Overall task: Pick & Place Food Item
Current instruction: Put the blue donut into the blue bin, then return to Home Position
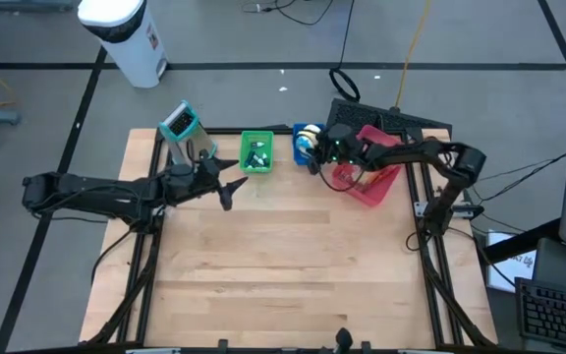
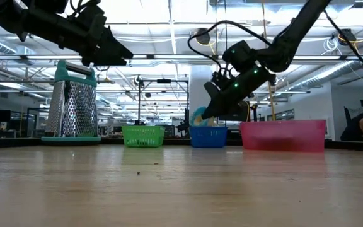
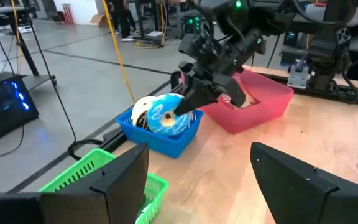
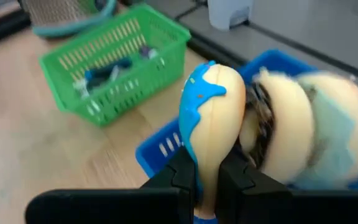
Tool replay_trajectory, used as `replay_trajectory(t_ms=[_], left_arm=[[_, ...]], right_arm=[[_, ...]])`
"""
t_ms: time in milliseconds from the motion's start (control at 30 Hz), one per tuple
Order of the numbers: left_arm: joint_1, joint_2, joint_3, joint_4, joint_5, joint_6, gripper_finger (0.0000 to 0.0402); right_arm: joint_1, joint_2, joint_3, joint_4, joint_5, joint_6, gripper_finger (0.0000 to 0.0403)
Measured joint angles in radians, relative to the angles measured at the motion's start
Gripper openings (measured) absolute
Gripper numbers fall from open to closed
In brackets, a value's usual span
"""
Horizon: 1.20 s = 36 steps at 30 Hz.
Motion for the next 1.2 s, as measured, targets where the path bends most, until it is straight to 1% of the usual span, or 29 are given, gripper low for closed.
replay_trajectory(t_ms=[67, 267, 533, 667, 833, 933, 1067, 1200], left_arm=[[0.000, 0.002, 0.000, 0.000, 0.000, -0.009, 0.0284], [0.000, 0.002, 0.000, 0.001, 0.000, -0.017, 0.0277], [0.000, 0.002, 0.000, 0.006, 0.000, -0.019, 0.0284], [0.000, 0.002, 0.000, 0.006, 0.000, -0.024, 0.0287], [0.000, 0.002, 0.000, 0.006, 0.000, -0.025, 0.0281], [0.000, 0.002, 0.000, 0.006, 0.000, -0.025, 0.0277], [-0.001, 0.002, 0.000, 0.006, 0.001, -0.039, 0.0278], [-0.001, 0.002, 0.000, 0.006, 0.001, -0.048, 0.0285]], right_arm=[[0.003, 0.021, 0.002, 0.034, 0.001, 0.000, 0.0018], [0.003, 0.052, 0.001, 0.027, 0.031, 0.000, 0.0020], [0.003, 0.049, 0.001, 0.029, 0.030, -0.034, 0.0052], [0.004, 0.048, 0.001, 0.001, 0.027, -0.070, 0.0086], [0.005, 0.049, 0.001, -0.028, 0.029, -0.072, 0.0152], [0.004, 0.049, 0.001, -0.023, 0.029, -0.068, 0.0184], [0.005, 0.033, 0.001, -0.023, 0.029, -0.054, 0.0210], [0.005, -0.012, 0.001, -0.026, 0.030, -0.054, 0.0222]])
